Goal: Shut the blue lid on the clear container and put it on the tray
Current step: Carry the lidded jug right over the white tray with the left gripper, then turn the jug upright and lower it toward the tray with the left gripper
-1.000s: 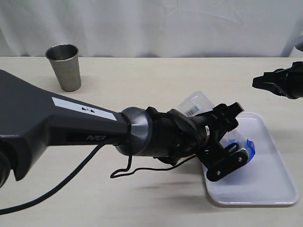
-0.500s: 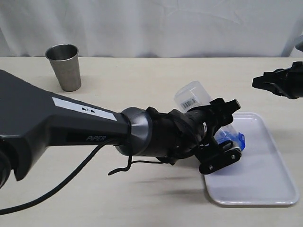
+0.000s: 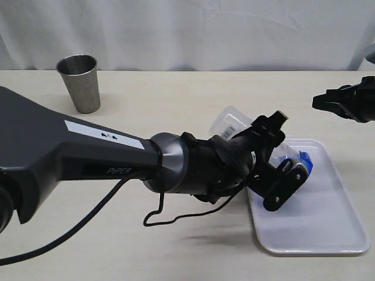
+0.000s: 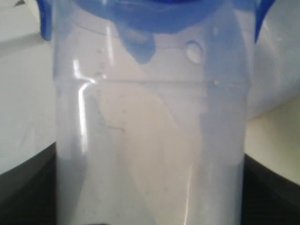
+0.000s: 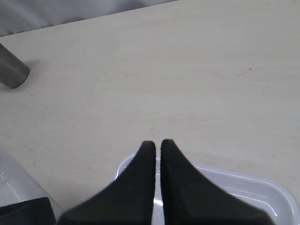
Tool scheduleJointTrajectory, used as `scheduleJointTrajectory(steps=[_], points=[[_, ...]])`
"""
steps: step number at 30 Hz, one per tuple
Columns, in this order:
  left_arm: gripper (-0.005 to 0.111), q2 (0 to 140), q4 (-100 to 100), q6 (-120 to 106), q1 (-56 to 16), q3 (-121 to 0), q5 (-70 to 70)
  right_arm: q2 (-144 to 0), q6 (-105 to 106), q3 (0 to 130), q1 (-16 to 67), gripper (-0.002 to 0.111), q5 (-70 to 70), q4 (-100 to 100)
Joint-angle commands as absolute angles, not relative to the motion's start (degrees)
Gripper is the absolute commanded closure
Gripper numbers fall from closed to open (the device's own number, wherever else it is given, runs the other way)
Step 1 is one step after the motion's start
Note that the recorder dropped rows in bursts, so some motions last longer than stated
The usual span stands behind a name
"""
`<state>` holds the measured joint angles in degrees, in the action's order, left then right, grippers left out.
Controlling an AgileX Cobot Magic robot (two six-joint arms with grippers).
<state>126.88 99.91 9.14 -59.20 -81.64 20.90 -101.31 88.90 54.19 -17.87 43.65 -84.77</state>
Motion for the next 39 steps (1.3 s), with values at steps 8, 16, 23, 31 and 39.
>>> scheduleJointTrajectory(steps=[8,16,23,31,39], points=[[0.107,125.46,99.95,46.27,-51.26,-82.11,-4.18,-96.27,87.35,54.33,-17.91,0.104,44.28,-82.26],[0.107,125.05,88.77,46.24,-41.3,-83.67,-32.4,-93.42,84.73,54.33,-17.91,0.104,44.28,-80.21],[0.107,125.05,76.35,42.1,-36.27,-84.05,-53.43,-91.32,84.35,54.33,-18.79,0.104,44.18,-81.41],[0.107,128.76,55.8,30.63,-36.31,-84.15,-62.93,-88.65,84.78,53.2,-26.96,0.104,51.51,-84.97],[0.107,135.16,43.32,25.6,-38.02,-87.38,-63.58,-88.65,84.82,51.83,-27.84,0.104,66.4,-84.25]])
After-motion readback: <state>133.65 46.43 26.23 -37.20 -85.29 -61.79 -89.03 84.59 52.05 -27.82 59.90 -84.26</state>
